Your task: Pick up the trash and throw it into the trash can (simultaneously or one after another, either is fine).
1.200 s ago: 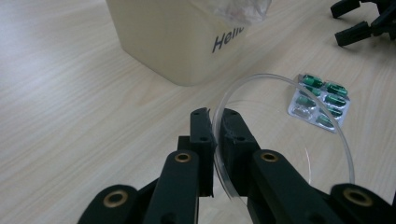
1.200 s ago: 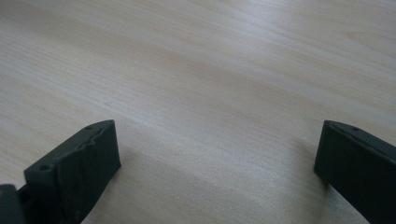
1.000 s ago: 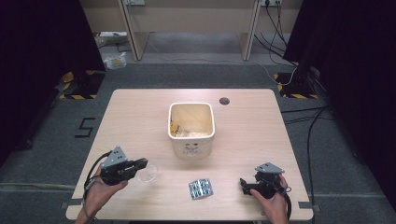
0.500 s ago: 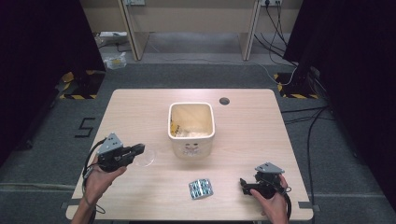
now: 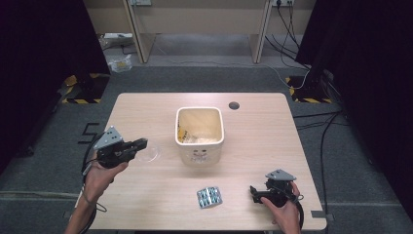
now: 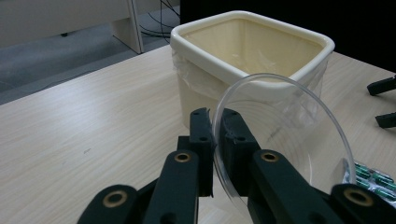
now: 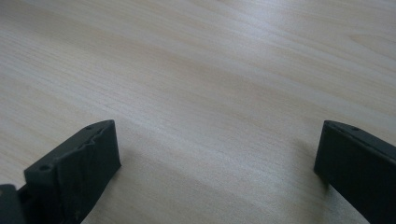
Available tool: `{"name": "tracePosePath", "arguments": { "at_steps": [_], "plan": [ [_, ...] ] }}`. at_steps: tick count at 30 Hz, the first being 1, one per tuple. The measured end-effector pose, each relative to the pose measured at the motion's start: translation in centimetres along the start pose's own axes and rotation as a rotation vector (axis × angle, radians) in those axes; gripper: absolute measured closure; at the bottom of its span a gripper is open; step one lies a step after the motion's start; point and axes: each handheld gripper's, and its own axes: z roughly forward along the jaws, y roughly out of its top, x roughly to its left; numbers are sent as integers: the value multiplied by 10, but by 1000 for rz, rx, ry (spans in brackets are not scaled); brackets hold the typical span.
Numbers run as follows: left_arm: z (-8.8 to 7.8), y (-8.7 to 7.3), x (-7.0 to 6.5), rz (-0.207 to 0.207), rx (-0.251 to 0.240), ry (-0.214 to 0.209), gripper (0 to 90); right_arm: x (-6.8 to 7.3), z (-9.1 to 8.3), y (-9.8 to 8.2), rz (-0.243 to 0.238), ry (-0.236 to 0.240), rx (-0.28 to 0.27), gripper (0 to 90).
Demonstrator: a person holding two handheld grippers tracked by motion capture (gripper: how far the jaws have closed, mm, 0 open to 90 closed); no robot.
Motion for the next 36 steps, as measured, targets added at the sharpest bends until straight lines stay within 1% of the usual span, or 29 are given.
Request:
{"name": "tracePosePath", "arguments": {
  "at_steps": [5,9,14,20,28,36],
  "plan": [
    [1,7,1,14,17,-1,839,0,0,0,1,2,-2,2],
    [0,15,3,26,12,7,838,0,0,0,1,2,-2,3],
    [0,20,4,26,9,8,838,0,0,0,1,2,-2,3],
    [2,30,7,35,10,17,838,0,0,0,1,2,-2,3],
    [5,42,7,49,-1,22,838,0,0,0,1,2,-2,3],
    [8,49,7,53,-11,29,837,0,0,0,1,2,-2,3]
  ]
}}
